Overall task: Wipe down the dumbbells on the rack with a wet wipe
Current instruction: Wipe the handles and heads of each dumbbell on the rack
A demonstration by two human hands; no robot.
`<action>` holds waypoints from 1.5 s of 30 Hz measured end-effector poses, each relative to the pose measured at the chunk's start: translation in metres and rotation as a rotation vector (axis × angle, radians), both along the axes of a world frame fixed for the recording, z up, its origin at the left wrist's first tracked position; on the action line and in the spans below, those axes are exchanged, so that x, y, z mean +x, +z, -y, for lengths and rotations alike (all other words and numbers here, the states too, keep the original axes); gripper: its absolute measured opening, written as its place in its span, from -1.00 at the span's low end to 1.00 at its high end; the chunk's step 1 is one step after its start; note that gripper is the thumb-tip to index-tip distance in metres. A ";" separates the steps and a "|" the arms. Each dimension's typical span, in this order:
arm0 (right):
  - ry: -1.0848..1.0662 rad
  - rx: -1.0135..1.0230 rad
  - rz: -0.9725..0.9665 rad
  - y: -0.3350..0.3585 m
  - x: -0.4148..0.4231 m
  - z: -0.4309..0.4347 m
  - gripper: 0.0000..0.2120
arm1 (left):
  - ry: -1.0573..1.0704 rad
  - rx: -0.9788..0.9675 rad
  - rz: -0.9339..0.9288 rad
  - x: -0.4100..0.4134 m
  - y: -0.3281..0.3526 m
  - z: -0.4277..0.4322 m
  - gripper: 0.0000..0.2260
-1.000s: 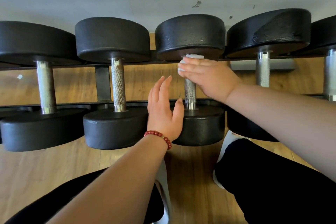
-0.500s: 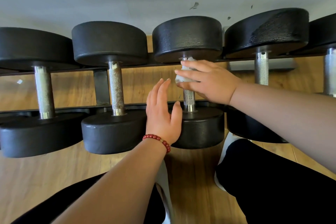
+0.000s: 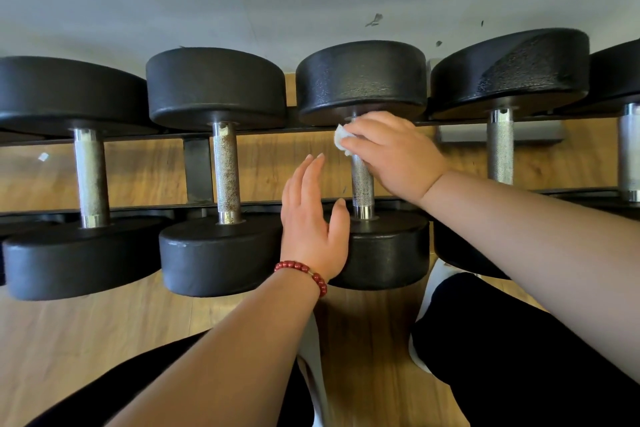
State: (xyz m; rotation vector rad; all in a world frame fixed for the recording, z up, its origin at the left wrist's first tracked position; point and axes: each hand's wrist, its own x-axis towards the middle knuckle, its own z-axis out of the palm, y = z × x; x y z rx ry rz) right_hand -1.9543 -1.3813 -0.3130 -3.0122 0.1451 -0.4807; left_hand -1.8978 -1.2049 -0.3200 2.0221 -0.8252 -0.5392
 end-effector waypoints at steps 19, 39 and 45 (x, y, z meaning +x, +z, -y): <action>0.358 -0.068 -0.241 -0.009 -0.023 0.023 -0.44 | 0.008 -0.007 -0.013 0.001 -0.002 -0.001 -0.45; 0.497 -0.201 -0.226 -0.004 -0.028 0.029 -0.56 | 0.009 -0.019 -0.018 0.001 -0.004 -0.001 -0.46; 0.376 -0.070 -0.214 -0.014 -0.020 0.013 -0.56 | 0.008 -0.026 -0.028 0.001 -0.004 0.000 -0.46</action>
